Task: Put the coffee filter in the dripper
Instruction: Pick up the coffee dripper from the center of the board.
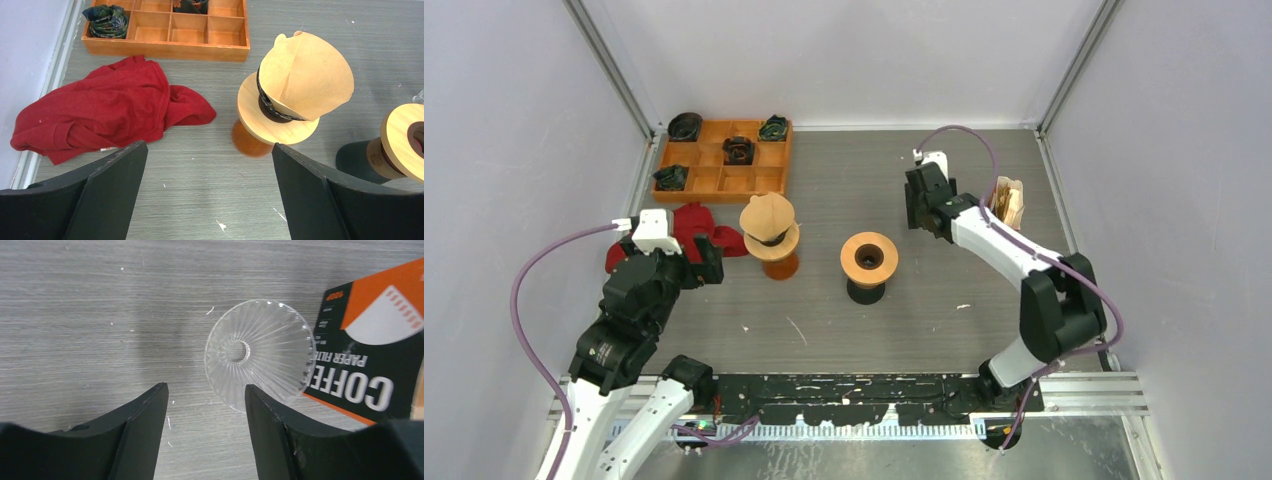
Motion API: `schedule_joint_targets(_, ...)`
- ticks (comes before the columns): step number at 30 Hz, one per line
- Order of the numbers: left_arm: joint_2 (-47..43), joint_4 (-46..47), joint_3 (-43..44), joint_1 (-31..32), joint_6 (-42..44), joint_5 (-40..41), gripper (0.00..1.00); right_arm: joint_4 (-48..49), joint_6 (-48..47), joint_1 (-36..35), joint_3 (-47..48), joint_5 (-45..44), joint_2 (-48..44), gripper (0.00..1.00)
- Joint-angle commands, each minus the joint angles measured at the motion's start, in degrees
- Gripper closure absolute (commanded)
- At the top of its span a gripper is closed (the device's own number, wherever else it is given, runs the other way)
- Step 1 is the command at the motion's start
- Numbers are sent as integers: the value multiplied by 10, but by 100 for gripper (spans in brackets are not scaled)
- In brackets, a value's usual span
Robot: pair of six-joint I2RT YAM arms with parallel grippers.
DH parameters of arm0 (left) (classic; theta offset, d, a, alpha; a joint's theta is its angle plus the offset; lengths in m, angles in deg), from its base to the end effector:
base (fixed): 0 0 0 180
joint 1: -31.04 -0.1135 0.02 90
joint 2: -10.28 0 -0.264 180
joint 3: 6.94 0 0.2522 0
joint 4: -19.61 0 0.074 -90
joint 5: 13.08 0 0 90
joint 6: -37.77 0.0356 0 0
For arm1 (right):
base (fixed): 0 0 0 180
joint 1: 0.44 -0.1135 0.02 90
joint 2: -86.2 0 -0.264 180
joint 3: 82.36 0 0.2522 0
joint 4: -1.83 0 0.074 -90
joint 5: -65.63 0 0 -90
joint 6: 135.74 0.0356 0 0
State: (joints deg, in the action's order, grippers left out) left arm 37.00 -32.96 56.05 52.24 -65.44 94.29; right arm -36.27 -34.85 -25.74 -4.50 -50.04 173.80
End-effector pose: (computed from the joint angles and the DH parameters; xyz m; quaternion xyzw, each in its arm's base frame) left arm 0.0888 -0.0231 0.3511 -0.0352 0.7954 -0.0599 0.6021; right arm 0.3038 0.1265 0.2560 -0.0348 0.9126 -0.0881 0.3977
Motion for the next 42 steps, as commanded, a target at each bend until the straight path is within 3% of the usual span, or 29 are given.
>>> schedule_joint_targets(1,-2,40,-1,-4,4,-3,1,42,-15,3,17,-7,39,37)
schedule_joint_targets(12,2,41,-1,-4,5,-4,1,51,-49,2,41,-72,132,42)
schedule_joint_targets(19,6,41,-1,-4,6,-5,1,51,-64,2,52,-98,152,49)
schedule_joint_targets(32,9,42,-1,-4,5,-9,1,25,-72,1,58,-98,132,87)
schedule_joint_targets(36,8,41,-1,-4,5,-12,1,8,-71,-4,60,-99,114,93)
schedule_joint_targets(42,2,42,-1,-4,4,-14,1,-25,-79,-29,72,-118,69,95)
